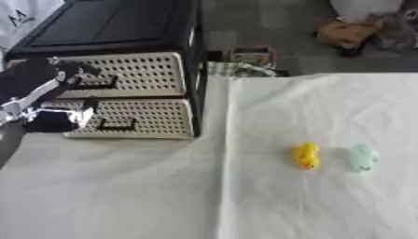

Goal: Pick up objects from table and place into drawer.

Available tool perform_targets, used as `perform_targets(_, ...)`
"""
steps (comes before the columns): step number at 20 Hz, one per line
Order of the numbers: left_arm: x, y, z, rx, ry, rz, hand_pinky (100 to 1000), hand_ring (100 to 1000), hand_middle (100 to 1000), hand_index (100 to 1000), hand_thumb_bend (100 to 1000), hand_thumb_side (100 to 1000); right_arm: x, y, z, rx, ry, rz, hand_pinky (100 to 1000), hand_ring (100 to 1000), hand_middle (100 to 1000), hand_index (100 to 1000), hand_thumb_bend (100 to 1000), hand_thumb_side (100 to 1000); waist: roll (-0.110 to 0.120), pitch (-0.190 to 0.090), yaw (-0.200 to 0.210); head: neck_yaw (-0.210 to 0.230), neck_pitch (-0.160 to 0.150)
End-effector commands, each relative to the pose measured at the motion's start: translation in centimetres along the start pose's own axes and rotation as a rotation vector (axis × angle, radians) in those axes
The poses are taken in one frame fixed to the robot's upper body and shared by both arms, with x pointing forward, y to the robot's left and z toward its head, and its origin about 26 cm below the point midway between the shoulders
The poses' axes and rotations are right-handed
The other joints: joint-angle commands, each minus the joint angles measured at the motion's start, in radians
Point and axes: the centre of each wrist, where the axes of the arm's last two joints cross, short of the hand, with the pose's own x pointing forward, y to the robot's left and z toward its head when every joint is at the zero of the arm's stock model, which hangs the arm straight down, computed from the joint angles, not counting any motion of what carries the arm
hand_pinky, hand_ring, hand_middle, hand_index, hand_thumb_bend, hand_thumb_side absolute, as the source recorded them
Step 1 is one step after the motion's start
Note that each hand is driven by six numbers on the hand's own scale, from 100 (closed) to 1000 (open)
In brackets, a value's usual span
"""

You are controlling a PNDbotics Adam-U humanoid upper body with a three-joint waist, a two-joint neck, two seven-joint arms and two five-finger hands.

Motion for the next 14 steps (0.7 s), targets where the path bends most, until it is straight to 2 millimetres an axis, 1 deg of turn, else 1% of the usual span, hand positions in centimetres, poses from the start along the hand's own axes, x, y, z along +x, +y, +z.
perform_targets(1, -0.64, 1.50, 0.07, 0.043, 0.018, -0.037, 100, 100, 100, 877, 105, 408, 0.65, -0.61, -0.81, -0.011, -0.041, 0.012, 812, 746, 435, 821, 425, 1000, 0.001, -0.017, -0.001, 0.004, -0.016)
perform_targets(7, -0.85, 1.15, -0.04, 0.045, 0.030, -0.070, 100, 100, 100, 862, 105, 408, 0.68, -0.57, -0.85, -0.015, -0.040, 0.007, 812, 745, 430, 820, 423, 1000, 0.003, -0.011, -0.006, 0.007, -0.020)
perform_targets(14, -1.05, 0.97, -0.13, 0.048, 0.035, -0.120, 100, 100, 100, 818, 105, 408, 0.66, -0.55, -0.83, -0.019, -0.037, 0.004, 812, 743, 428, 820, 423, 1000, 0.004, -0.008, -0.006, 0.011, -0.018)
